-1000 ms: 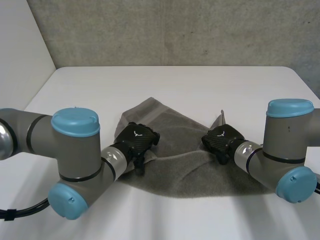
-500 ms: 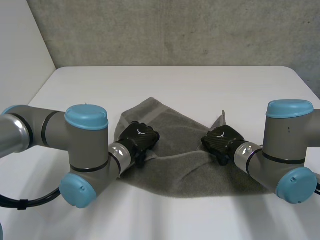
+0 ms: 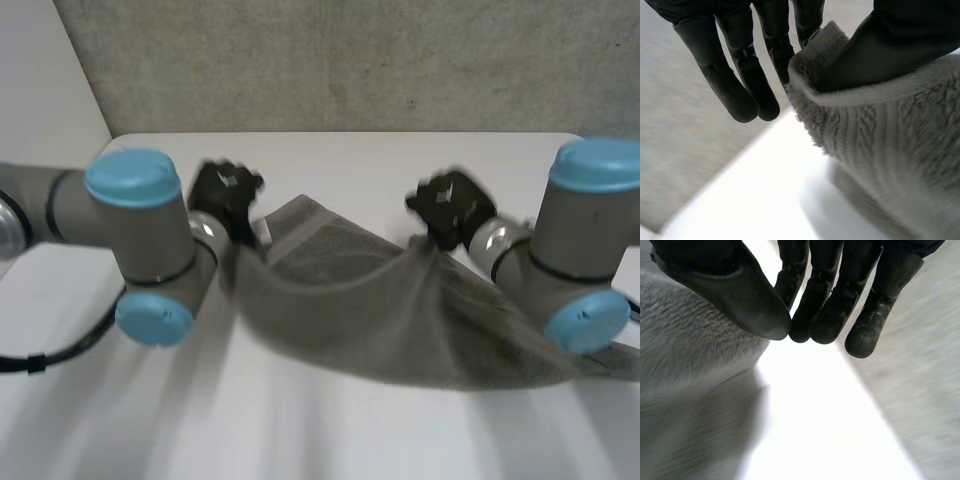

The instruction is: Fold the towel.

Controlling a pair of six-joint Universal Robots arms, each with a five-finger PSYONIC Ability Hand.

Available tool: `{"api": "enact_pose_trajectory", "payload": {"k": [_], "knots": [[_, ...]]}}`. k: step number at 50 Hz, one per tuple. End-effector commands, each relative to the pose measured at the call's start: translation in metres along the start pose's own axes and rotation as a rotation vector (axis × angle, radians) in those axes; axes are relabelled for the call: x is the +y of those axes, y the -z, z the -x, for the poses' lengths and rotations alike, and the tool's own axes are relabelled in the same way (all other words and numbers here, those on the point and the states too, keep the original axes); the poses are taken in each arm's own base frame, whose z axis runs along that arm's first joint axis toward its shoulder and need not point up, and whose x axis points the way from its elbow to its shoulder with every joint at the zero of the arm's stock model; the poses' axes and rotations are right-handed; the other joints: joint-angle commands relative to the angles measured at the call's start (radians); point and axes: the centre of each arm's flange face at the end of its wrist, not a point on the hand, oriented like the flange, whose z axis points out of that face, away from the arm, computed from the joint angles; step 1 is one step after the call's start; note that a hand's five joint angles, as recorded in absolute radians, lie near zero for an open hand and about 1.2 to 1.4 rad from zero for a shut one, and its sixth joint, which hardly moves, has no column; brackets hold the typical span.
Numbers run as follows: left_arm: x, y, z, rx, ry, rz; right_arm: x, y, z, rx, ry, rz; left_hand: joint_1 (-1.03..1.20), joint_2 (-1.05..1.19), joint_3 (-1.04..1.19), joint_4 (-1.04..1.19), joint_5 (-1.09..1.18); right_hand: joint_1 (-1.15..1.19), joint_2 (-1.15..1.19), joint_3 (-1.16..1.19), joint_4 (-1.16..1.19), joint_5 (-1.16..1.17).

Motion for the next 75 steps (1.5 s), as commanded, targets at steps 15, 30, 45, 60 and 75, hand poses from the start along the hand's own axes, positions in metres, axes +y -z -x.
{"api": "enact_pose_trajectory", "payload": {"k": [15,30,45,60,75], "knots": [[-0.101,-0.008,0.131,-0.431,0.462,-0.441,-0.109,-0.003,-0.105,0.607,0.063,-0.467,-0.069,-0.113,-0.148,-0.125,-0.278,0.049,0.066,0.049,0.054,0.046],[0.009,0.014,0.077,-0.306,0.418,-0.058,-0.014,-0.005,-0.009,0.134,-0.035,-0.112,-0.069,-0.113,-0.148,-0.125,-0.278,0.049,0.066,0.049,0.054,0.046],[0.036,0.037,0.083,-0.320,0.413,0.069,0.004,0.015,0.052,-0.142,-0.295,0.084,-0.069,-0.113,-0.148,-0.125,-0.278,-0.894,-0.878,-0.894,-0.889,-0.897],[0.039,0.041,0.079,-0.312,0.418,0.080,0.029,0.057,0.071,-0.240,-0.339,0.253,-0.069,-0.113,-0.148,-0.125,-0.278,-0.957,-0.940,-0.957,-0.951,-0.960],[0.039,0.041,0.078,-0.308,0.417,0.081,0.044,0.065,0.058,-0.159,-0.292,0.236,-0.069,-0.113,-0.148,-0.125,-0.278,-0.731,-0.714,-0.731,-0.726,-0.734]]}}
